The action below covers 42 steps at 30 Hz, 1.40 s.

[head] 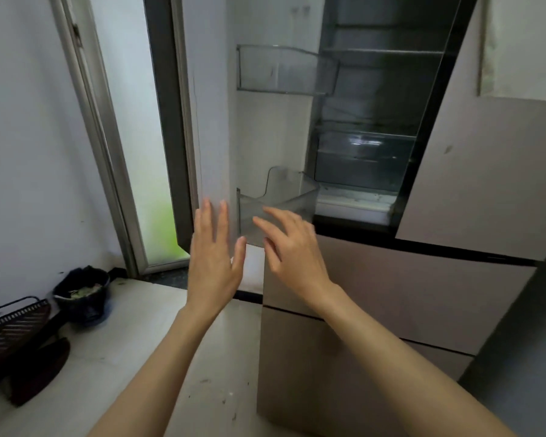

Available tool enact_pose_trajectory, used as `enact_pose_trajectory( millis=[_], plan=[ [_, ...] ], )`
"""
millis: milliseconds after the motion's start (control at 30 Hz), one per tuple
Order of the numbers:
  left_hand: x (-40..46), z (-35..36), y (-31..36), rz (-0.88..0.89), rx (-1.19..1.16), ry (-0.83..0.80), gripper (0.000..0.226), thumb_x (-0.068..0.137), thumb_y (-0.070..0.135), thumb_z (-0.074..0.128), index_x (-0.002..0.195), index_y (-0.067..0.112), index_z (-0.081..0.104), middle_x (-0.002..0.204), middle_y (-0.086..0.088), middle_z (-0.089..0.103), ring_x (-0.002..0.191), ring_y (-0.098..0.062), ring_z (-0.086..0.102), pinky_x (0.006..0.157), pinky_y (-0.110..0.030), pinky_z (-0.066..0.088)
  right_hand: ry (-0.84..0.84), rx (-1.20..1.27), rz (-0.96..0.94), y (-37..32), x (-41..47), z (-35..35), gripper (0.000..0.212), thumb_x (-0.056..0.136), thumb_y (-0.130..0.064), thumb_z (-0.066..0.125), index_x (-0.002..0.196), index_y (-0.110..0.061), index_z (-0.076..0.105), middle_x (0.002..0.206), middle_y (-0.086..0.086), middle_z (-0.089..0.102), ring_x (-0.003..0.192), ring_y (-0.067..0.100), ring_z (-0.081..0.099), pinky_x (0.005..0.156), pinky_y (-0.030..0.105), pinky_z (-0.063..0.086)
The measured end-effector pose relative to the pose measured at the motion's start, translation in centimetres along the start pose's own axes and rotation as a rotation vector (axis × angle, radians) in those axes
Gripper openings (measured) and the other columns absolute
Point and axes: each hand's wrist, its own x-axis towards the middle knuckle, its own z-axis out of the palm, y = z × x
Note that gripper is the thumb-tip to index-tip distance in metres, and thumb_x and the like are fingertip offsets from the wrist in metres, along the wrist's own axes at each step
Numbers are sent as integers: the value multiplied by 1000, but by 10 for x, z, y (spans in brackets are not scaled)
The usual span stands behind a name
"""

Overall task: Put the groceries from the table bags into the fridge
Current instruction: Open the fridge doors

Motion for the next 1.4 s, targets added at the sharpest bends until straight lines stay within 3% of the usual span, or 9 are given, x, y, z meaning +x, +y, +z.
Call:
enact_pose_trajectory(
  millis=[100,233,367,500,600,667,900,1200,1400],
  plan=[
    [11,-9,-20,-72,25,-52,71,97,37,38,145,23,-12,156,0,-13,144,-17,-5,116,-37,11,-13,-95,-4,10,9,-4,47,88,-22,46,134,-14,48,142,9,45,134,26,39,109,50,25],
    [19,-16,-21,-170,-46,-72,70,97,37,37,148,15,-5,157,-1,-12,144,-14,-1,114,-31,12,-295,-180,11,20,16,3,63,95,-28,45,149,-18,13,158,-3,7,145,17,7,116,51,2],
    [21,-13,-16,-251,-112,-106,68,97,40,32,148,14,-4,156,-3,-16,144,-14,-8,114,-29,4,-348,-230,-22,18,22,18,69,96,-33,44,150,-21,2,158,-6,-4,145,17,-7,115,53,-1],
    [22,-18,-27,-252,-20,-142,56,98,37,31,148,18,14,158,-3,-8,145,-20,6,113,-37,17,-402,-231,-2,26,25,23,68,96,-36,42,149,-26,0,158,-5,-7,144,16,-12,116,54,-4],
    [18,-23,-12,-125,-48,61,47,97,23,39,142,11,33,153,-8,25,140,-21,25,110,-31,22,-353,-165,145,46,17,12,66,96,-35,42,149,-27,3,158,-4,-4,144,15,-12,116,51,-6],
    [20,-17,6,9,-64,91,46,93,23,37,138,10,40,147,-9,35,136,-19,31,109,-29,23,-301,-150,230,65,8,-1,64,97,-36,41,149,-27,5,158,-4,-3,143,13,-13,115,48,-8],
    [46,61,75,323,-112,-184,51,89,24,36,139,11,38,142,-8,43,137,-19,31,112,-34,24,-69,-276,414,146,-15,-70,61,96,-37,41,149,-24,14,158,1,3,145,19,-8,114,49,-6],
    [88,182,174,84,-538,-638,51,99,31,36,147,23,20,154,6,21,140,-6,16,112,-22,13,-11,-372,694,261,-48,-117,66,95,-39,43,149,-26,7,157,4,-12,144,22,-15,116,52,3],
    [154,225,234,-89,-783,-631,52,100,41,25,148,24,15,155,5,17,141,-9,18,110,-24,15,123,-353,566,300,-28,-125,68,92,-28,54,148,-22,17,156,6,-7,144,24,-9,115,49,13]
  ],
)
